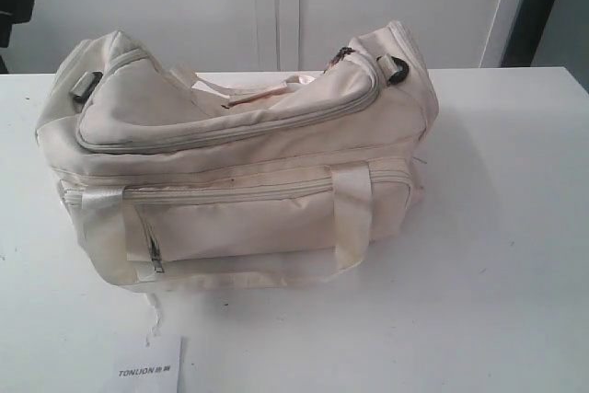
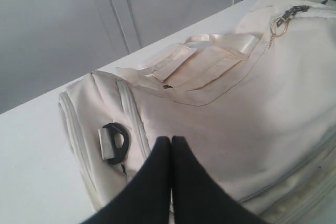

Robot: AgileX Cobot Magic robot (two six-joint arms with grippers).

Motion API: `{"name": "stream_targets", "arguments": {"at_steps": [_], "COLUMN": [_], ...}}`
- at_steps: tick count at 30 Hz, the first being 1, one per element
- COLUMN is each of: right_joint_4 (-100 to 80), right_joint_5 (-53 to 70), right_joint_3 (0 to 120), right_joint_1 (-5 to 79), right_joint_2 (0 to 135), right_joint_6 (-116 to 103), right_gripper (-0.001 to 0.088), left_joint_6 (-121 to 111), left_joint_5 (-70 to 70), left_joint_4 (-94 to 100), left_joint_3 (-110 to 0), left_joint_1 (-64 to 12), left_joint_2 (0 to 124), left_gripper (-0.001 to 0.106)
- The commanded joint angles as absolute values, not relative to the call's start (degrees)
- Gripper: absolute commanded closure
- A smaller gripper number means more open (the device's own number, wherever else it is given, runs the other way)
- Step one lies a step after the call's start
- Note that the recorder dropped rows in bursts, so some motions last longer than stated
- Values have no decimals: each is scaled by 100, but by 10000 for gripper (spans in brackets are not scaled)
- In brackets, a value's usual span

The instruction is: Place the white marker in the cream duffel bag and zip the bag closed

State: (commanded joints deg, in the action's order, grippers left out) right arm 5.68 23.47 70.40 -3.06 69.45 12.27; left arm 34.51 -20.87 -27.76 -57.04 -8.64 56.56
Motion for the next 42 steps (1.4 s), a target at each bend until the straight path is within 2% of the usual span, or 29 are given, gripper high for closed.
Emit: {"name": "stream_targets", "arguments": {"at_steps": [9,19,31,42], "right_joint_4": [568,568,556,556], "right_joint_5": [1879,1412,1516,1504], "right_joint_3": [5797,5081,4938,4938], "right_joint_1": [-306,-306,-306,-306], "right_joint_2": [6068,5140,4673,4673], "right_joint_6": [1327,1327,1327,1327], "right_gripper": [868,868,868,868], "left_joint_6": [3451,3451,3279,3320], "left_joint_5": [-2095,-2105,-3168,-3129], "left_joint_4": [-2373,-2373,-2412,-2388], "left_joint_3": [-5325,-4941,-4769,-4769], "left_joint_1": [-864,-864,-864,-864], "left_joint_2": [5203,4486,3297,3256], "left_gripper": [1053,1053,1053,1053]}}
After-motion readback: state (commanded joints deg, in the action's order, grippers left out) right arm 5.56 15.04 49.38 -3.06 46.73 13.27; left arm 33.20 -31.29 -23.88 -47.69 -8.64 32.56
